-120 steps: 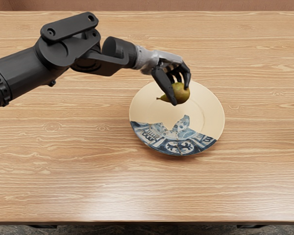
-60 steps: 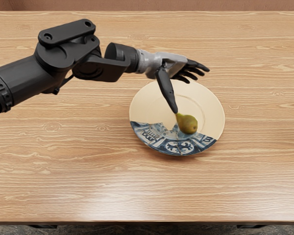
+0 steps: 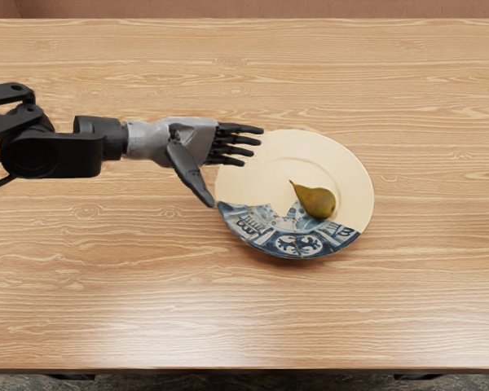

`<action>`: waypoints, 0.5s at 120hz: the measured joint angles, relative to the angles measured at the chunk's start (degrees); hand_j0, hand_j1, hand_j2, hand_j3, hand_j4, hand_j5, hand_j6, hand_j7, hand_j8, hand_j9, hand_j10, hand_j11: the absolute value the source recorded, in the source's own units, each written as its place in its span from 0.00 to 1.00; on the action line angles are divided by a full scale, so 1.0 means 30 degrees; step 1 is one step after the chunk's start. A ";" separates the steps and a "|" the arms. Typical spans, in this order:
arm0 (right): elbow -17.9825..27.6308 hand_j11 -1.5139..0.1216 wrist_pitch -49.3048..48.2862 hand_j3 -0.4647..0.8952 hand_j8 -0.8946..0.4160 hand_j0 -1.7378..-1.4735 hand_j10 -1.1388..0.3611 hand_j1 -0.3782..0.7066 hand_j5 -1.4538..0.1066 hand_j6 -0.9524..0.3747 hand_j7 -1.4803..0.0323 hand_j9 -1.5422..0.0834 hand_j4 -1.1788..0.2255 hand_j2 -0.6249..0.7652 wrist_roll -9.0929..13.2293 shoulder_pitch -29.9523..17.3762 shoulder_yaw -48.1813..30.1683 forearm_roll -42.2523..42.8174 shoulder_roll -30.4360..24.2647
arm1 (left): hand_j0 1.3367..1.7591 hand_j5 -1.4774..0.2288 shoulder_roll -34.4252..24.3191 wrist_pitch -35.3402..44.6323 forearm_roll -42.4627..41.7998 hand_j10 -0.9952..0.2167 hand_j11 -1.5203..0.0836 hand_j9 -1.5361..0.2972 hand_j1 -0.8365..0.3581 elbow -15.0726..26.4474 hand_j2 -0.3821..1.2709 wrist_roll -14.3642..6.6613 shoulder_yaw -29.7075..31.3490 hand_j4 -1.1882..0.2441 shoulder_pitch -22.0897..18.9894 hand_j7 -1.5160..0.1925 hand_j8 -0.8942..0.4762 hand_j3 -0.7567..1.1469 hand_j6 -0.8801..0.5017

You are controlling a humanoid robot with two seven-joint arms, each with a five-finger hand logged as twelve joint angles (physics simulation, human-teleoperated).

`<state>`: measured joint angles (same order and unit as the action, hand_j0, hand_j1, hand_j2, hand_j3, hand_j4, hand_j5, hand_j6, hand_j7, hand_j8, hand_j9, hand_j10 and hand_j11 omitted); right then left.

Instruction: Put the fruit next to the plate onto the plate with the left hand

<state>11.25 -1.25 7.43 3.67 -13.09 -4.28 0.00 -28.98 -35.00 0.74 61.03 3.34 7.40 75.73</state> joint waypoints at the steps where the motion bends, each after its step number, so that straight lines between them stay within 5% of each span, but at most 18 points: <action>1: 0.0000 0.90 0.0001 0.34 0.66 0.30 0.74 0.06 0.91 0.70 0.96 0.93 0.82 0.45 -0.0001 -0.0013 0.0005 -0.0001 0.0000 | 0.76 0.84 -0.0282 0.0000 -0.0066 0.80 0.93 0.82 0.97 0.0141 0.24 0.0000 -0.0001 0.81 -0.0022 0.87 0.63 0.40 0.62; 23: 0.0021 0.90 0.0005 0.34 0.66 0.30 0.74 0.06 0.91 0.70 0.96 0.93 0.82 0.45 -0.0013 -0.0541 0.0049 0.0012 0.0000 | 0.76 0.85 -0.2985 0.0000 -0.1202 0.80 0.93 0.82 0.97 0.2060 0.23 0.0002 -0.0062 0.81 -0.1150 0.87 0.64 0.40 0.62; 60: 0.0126 0.90 0.0005 0.34 0.66 0.30 0.74 0.06 0.91 0.70 0.96 0.93 0.82 0.45 -0.0016 -0.0991 0.0056 0.0036 0.0000 | 0.76 0.85 -0.5254 0.0000 -0.1787 0.80 0.93 0.82 0.97 0.2776 0.24 -0.0672 -0.0464 0.81 -0.1939 0.87 0.63 0.40 0.62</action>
<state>11.63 -1.23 7.38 0.70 -12.92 -4.17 0.00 -44.74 -35.00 -4.62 69.36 1.32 6.01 69.91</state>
